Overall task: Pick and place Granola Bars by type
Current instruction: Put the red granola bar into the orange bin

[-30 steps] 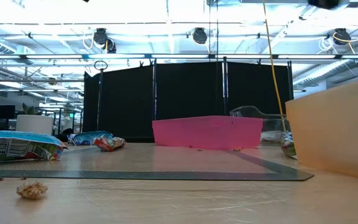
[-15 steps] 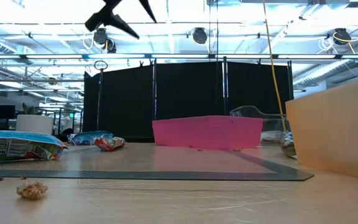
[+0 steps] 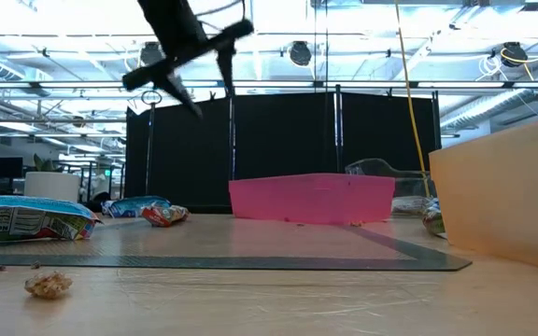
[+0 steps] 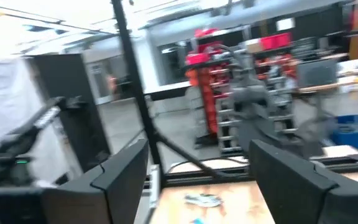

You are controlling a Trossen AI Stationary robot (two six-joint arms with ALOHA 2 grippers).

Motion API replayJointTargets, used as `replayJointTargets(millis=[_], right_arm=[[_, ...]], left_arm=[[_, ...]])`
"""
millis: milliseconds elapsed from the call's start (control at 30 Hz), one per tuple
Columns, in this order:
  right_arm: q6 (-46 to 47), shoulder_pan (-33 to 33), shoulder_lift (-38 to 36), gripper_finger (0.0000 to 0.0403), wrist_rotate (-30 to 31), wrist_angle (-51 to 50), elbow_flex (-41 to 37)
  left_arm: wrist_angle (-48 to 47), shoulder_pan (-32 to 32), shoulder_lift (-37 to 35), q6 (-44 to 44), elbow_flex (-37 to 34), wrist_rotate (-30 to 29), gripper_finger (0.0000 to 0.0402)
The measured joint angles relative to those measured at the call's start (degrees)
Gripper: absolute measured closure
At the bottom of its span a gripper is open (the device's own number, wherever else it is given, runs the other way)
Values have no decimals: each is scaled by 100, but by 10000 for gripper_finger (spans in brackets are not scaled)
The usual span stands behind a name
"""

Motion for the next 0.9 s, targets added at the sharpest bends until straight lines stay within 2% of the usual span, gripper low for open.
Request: replayJointTargets(millis=[100, 333, 433, 667, 900], right_arm=[[233, 0, -4, 133, -308, -2, 0], [421, 2, -4, 133, -315, -20, 2], [465, 2, -2, 129, -315, -35, 1], [465, 2, -4, 128, -317, -37, 2], [462, 2, -4, 126, -316, -15, 2]], left_arm=[[-154, 42, 218, -136, 0, 239, 151], [-1066, 42, 587, -454, 0, 1006, 151], [-1443, -47, 617, -659, -9, 993, 151], [-1447, -82, 772, -924, 4, 856, 151], [-1431, -86, 1223, -1072, -2, 1170, 151]])
